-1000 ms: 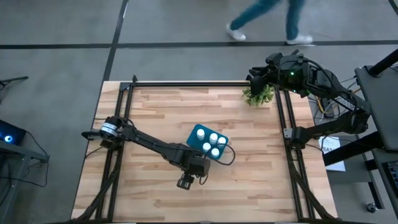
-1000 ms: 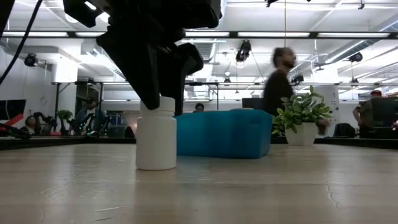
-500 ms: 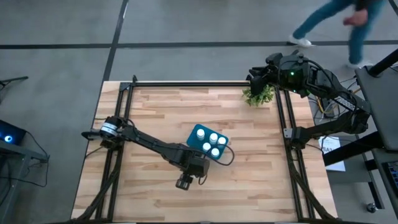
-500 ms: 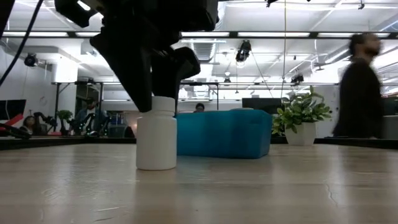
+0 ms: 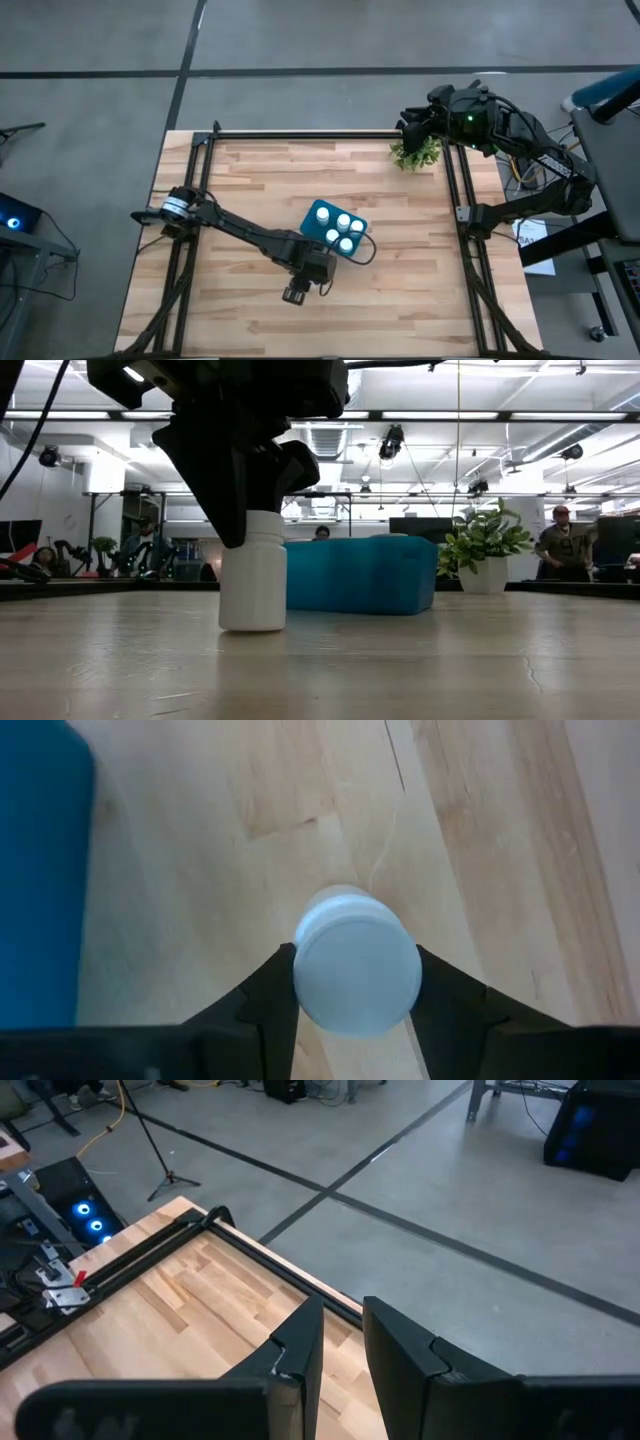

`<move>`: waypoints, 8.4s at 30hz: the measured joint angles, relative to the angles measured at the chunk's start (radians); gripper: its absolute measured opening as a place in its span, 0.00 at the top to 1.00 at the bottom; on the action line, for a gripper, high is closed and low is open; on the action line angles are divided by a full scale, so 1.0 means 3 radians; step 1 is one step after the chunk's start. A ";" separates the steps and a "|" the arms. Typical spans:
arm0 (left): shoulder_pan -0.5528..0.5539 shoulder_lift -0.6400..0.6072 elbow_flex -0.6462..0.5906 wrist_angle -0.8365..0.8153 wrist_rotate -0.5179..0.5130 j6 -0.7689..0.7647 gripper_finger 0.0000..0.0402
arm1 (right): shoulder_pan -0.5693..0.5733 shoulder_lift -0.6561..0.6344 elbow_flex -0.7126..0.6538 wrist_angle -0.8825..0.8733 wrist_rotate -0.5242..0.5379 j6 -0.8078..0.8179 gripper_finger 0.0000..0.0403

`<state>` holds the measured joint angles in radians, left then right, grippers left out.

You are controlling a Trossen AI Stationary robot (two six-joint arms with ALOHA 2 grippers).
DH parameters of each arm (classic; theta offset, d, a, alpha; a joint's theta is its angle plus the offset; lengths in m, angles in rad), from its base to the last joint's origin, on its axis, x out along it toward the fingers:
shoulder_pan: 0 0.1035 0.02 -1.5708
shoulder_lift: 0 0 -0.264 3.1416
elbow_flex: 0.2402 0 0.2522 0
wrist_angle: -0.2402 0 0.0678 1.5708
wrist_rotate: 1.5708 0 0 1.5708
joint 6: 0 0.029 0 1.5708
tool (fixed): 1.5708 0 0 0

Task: Pick and place pill bottles into a basket
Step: Put the white pill bottle into the blue bin, then return to Home Position

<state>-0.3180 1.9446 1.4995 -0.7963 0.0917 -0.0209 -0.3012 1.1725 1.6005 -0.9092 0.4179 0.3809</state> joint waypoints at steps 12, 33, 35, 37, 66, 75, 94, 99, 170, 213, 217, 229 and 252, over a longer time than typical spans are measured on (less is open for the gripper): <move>0.0050 -0.0078 0.0173 -0.0433 -0.0128 0.0003 0.65 | -0.0003 0.0000 0.0000 0.0013 0.0001 0.0013 0.83; 0.0717 -0.0557 0.0230 -0.0735 -0.0340 0.0246 0.65 | -0.0003 -0.0003 0.0000 0.0085 0.0008 0.0042 0.83; 0.0769 -0.0571 0.0243 -0.0726 -0.0340 0.0292 0.65 | -0.0003 -0.0003 0.0000 0.0086 0.0008 0.0042 0.83; 0.0826 -0.0578 0.0243 -0.0727 -0.0338 0.0298 0.65 | -0.0003 -0.0003 0.0000 0.0088 0.0008 0.0042 0.83; 0.1117 -0.0212 0.0086 -0.0309 -0.0277 0.0523 0.65 | -0.0001 -0.0001 0.0000 0.0098 0.0095 0.0090 0.83; 0.1134 -0.0154 -0.0086 -0.0177 -0.0277 0.0440 0.65 | -0.0003 0.0003 0.0000 0.0097 0.0103 0.0090 0.83; 0.1134 -0.0127 -0.0045 -0.0081 -0.0254 0.0431 0.41 | -0.0003 0.0010 0.0000 0.0098 0.0120 0.0064 0.83; 0.1125 -0.0267 0.0034 -0.0089 -0.0254 0.0428 0.41 | -0.0003 0.0004 0.0000 0.0100 0.0097 0.0026 0.83; 0.1254 -0.5613 -0.3659 0.4913 -0.0950 -0.0175 0.40 | 0.0917 -0.3039 -0.3736 0.5993 -0.1047 -0.0639 0.83; 0.1254 -0.6355 -0.4973 0.4535 -0.1508 -0.0283 0.40 | 0.0918 -0.3874 -0.5306 0.5851 -0.1127 -0.0713 0.83; 0.1254 -0.6358 -0.4975 0.4005 -0.1504 -0.0610 0.40 | 0.0919 -0.3874 -0.5305 0.5057 -0.1125 -0.0749 0.83; 0.1256 -0.6282 -0.4977 0.3189 -0.1488 -0.0707 0.40 | 0.0917 -0.3876 -0.5305 0.3648 -0.1133 -0.0884 0.83; 0.1256 -0.6010 -0.4981 0.2884 -0.1459 0.0183 0.40 | 0.0916 -0.3623 -0.5291 0.3051 -0.1219 -0.1343 0.83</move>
<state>0.0589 0.1415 0.0051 0.0689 -0.3458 0.0341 -0.0265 0.0857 0.0132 0.0059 0.0521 -0.0219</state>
